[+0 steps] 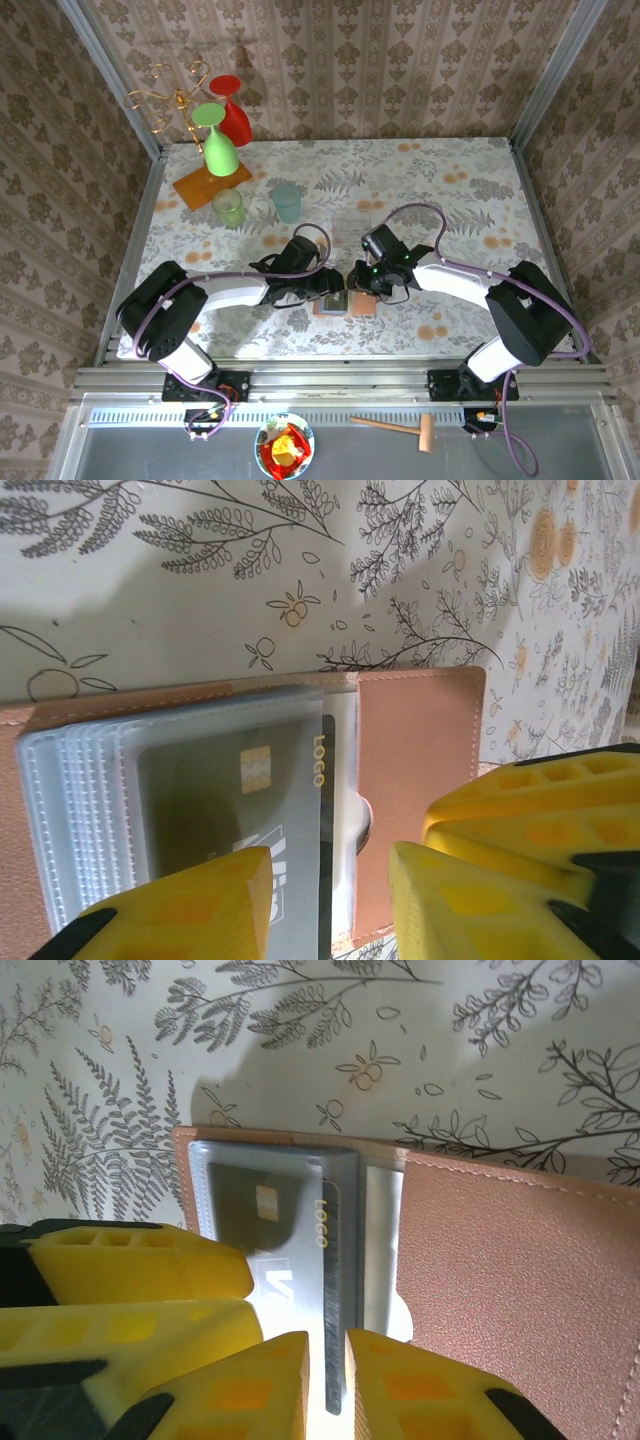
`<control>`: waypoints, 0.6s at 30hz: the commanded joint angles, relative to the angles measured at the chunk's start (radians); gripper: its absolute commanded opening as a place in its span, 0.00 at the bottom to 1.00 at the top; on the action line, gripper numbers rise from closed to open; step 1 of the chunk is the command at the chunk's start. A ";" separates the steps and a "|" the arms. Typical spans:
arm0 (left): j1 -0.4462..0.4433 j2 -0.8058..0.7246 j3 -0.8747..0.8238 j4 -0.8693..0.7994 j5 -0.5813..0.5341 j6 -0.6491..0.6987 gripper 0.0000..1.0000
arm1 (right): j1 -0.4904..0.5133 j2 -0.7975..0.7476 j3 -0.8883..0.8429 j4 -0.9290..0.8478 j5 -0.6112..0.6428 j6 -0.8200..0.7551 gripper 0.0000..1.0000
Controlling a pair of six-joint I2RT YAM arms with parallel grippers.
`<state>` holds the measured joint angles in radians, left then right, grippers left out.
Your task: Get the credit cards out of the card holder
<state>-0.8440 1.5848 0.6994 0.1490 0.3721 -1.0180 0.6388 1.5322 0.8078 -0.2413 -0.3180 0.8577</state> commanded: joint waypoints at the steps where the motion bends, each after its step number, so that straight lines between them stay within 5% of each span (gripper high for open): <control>1: -0.010 -0.005 0.005 -0.054 0.011 0.007 0.37 | -0.005 -0.005 -0.025 0.057 -0.064 0.043 0.20; 18: 0.014 -0.029 -0.030 -0.074 -0.015 0.015 0.33 | -0.034 0.044 -0.094 0.240 -0.167 0.141 0.20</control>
<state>-0.8383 1.5776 0.6922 0.0795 0.3664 -1.0100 0.6109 1.5532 0.7300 -0.0559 -0.4377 0.9665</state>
